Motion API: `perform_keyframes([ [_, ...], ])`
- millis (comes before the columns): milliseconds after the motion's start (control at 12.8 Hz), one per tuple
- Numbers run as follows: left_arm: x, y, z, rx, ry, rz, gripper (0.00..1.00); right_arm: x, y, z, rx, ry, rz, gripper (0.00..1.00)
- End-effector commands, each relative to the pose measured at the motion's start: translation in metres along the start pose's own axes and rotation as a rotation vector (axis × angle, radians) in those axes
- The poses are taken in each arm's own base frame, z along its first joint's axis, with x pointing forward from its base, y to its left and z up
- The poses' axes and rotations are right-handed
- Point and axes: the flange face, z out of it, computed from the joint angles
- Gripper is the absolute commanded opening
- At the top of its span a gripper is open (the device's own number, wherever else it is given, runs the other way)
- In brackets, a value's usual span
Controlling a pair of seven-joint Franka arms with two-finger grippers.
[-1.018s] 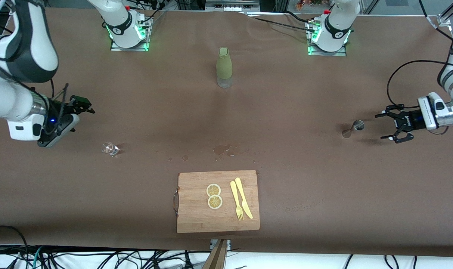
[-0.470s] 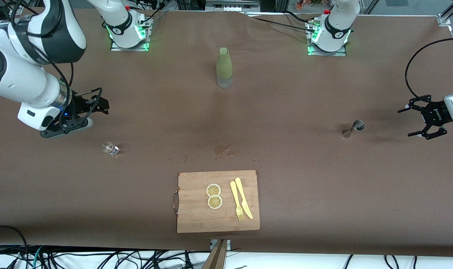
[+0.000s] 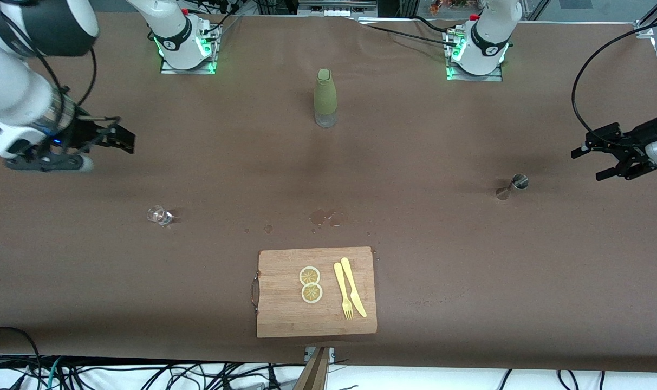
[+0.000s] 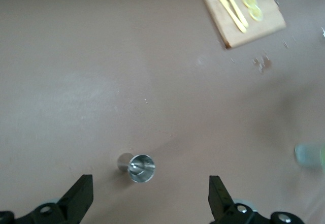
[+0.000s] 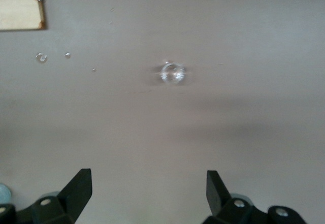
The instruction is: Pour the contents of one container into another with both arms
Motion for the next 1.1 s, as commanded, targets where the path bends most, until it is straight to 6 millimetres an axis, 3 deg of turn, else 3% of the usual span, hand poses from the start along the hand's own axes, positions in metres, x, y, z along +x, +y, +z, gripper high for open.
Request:
perform_keyframes([
  [0,-0.005,0.043,-0.014,0.119,-0.02,-0.118,1.0,-0.016,0.022,-0.03,-0.032,0.027,0.053,1.0],
  [157,0.005,0.081,-0.02,0.179,-0.034,-0.172,1.0,-0.022,0.039,-0.048,-0.02,0.043,0.084,1.0],
  [470,0.01,0.15,-0.036,0.37,-0.112,-0.27,1.0,-0.038,0.044,-0.065,-0.014,0.065,0.097,1.0],
  [861,0.014,0.19,-0.098,0.408,-0.224,-0.3,1.0,-0.04,0.06,-0.07,0.029,0.068,0.031,1.0],
  [1018,0.008,0.194,-0.102,0.404,-0.251,-0.314,1.0,-0.04,0.063,-0.071,0.032,0.071,0.029,1.0],
])
